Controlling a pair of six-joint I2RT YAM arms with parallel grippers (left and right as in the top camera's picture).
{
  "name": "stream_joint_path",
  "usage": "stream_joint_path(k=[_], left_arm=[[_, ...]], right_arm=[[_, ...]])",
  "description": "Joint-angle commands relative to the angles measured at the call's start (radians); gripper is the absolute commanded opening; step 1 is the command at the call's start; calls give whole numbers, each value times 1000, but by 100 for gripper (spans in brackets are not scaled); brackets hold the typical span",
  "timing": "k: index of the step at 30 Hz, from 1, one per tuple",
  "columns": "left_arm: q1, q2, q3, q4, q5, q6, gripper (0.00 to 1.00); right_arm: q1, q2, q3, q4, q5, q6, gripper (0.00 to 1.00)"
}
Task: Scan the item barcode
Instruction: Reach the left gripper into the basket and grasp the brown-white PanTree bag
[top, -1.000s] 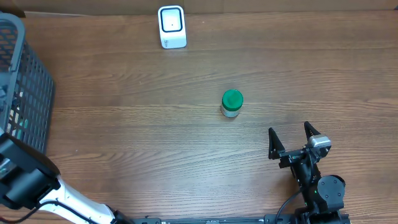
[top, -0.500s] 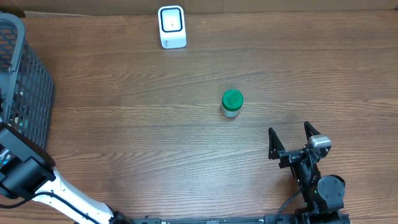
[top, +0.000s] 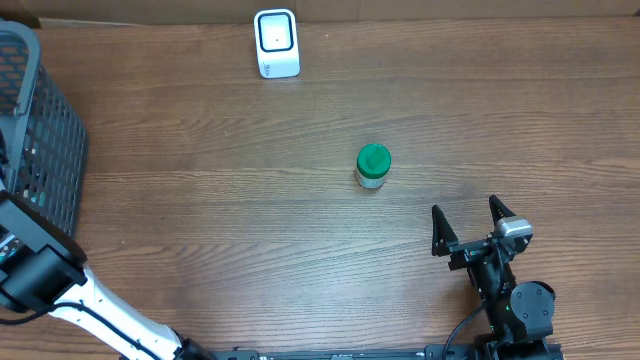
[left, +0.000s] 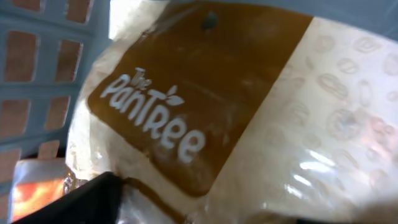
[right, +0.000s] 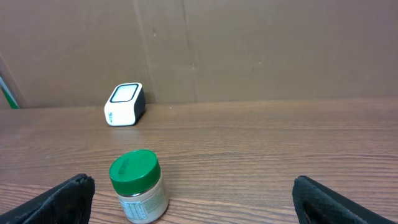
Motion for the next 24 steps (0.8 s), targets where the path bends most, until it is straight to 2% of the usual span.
stream_joint_path(k=[1, 5, 7, 13, 19, 24], left_arm=[[6, 44, -6, 10, -11, 10, 67], [6, 43, 4, 21, -35, -32, 38], [5, 42, 13, 14, -57, -63, 31], [5, 6, 48, -32, -64, -113, 4], [5, -116, 87, -46, -64, -181, 4], [4, -267, 103, -31, -55, -283, 4]], right_arm=[[2, -12, -11, 3, -6, 6, 100], [2, -12, -11, 3, -6, 6, 100], [2, -12, -11, 3, -6, 6, 100], [2, -12, -11, 3, -6, 6, 100], [2, -12, -11, 3, -6, 6, 100], [2, -12, -11, 3, -6, 6, 100]])
